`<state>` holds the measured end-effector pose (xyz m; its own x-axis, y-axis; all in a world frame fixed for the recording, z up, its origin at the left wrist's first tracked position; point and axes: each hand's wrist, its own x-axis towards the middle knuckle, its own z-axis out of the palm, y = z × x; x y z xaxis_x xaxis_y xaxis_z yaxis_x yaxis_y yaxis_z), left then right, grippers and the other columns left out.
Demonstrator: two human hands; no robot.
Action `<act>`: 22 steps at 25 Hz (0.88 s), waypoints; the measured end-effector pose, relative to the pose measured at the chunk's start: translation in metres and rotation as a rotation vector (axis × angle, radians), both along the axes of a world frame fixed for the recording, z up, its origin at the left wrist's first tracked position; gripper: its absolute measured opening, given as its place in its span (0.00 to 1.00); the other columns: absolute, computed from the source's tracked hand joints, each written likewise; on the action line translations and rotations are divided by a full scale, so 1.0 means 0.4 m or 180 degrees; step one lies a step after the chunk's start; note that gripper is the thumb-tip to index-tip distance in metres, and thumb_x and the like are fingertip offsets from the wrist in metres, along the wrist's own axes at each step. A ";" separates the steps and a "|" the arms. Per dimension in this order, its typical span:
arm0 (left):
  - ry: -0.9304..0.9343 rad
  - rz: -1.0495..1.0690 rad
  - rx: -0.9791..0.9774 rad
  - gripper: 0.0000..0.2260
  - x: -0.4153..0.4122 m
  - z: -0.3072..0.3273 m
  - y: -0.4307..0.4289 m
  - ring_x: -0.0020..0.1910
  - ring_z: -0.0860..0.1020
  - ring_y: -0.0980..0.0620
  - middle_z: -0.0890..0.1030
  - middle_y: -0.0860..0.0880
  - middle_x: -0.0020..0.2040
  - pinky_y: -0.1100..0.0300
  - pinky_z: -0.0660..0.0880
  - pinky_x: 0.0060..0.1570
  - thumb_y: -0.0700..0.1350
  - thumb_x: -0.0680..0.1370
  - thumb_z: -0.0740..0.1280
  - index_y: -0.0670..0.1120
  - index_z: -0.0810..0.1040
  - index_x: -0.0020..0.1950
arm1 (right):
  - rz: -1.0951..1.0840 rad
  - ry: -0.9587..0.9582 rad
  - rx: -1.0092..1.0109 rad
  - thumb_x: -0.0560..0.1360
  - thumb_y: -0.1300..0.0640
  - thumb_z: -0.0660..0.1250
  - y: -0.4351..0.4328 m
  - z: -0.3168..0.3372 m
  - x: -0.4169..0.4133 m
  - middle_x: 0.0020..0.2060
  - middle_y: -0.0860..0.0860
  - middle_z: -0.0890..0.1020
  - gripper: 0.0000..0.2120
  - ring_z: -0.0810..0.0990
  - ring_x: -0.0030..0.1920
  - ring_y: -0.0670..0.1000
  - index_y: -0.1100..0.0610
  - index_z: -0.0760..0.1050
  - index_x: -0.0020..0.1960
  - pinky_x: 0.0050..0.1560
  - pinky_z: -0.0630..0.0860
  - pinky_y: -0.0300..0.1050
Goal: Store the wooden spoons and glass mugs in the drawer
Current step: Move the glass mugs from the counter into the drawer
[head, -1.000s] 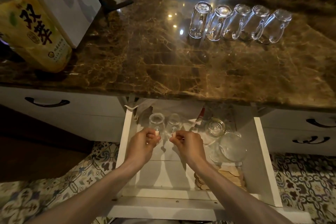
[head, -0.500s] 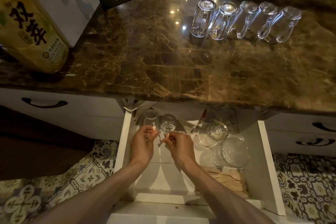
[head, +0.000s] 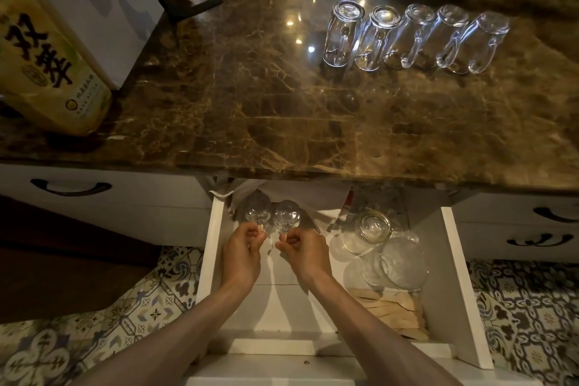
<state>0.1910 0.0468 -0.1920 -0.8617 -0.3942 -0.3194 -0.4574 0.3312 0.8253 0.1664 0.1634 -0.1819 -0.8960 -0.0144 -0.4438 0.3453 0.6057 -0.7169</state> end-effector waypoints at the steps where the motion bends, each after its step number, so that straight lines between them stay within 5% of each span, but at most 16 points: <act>1: -0.0095 -0.0002 0.0057 0.02 -0.004 -0.004 -0.001 0.40 0.75 0.57 0.77 0.54 0.39 0.66 0.70 0.37 0.41 0.78 0.65 0.48 0.74 0.48 | -0.0049 -0.0093 -0.0053 0.71 0.58 0.72 -0.001 0.000 -0.003 0.40 0.53 0.84 0.03 0.83 0.42 0.50 0.57 0.81 0.40 0.50 0.79 0.50; 6: -0.0377 0.0064 0.0340 0.04 -0.014 -0.015 0.000 0.45 0.77 0.50 0.77 0.52 0.41 0.60 0.69 0.39 0.40 0.78 0.63 0.49 0.72 0.46 | 0.0202 -0.0178 0.0377 0.72 0.52 0.71 -0.001 0.004 -0.011 0.40 0.52 0.84 0.08 0.81 0.43 0.51 0.54 0.78 0.36 0.47 0.76 0.44; 11: -0.0792 -0.0137 0.0529 0.02 -0.025 -0.015 -0.005 0.52 0.76 0.47 0.78 0.48 0.52 0.53 0.72 0.53 0.44 0.80 0.61 0.51 0.69 0.51 | 0.0386 -0.0281 0.0626 0.72 0.50 0.70 0.002 0.011 -0.014 0.43 0.52 0.84 0.08 0.81 0.46 0.52 0.55 0.80 0.41 0.44 0.74 0.42; 17: -0.1391 -0.0936 0.0758 0.20 -0.061 0.065 -0.021 0.63 0.73 0.46 0.75 0.47 0.64 0.53 0.70 0.62 0.50 0.78 0.64 0.45 0.69 0.67 | 0.0941 -0.0974 0.0780 0.70 0.46 0.71 0.030 0.052 -0.050 0.56 0.51 0.81 0.20 0.79 0.56 0.52 0.54 0.77 0.58 0.51 0.72 0.41; 22: -0.1562 -0.2212 -0.0199 0.21 -0.067 0.192 -0.042 0.56 0.74 0.50 0.75 0.47 0.59 0.56 0.71 0.57 0.60 0.78 0.59 0.50 0.69 0.66 | 0.1459 -0.0788 0.0711 0.71 0.45 0.70 0.064 0.169 -0.075 0.47 0.52 0.84 0.16 0.82 0.47 0.52 0.54 0.81 0.53 0.49 0.78 0.46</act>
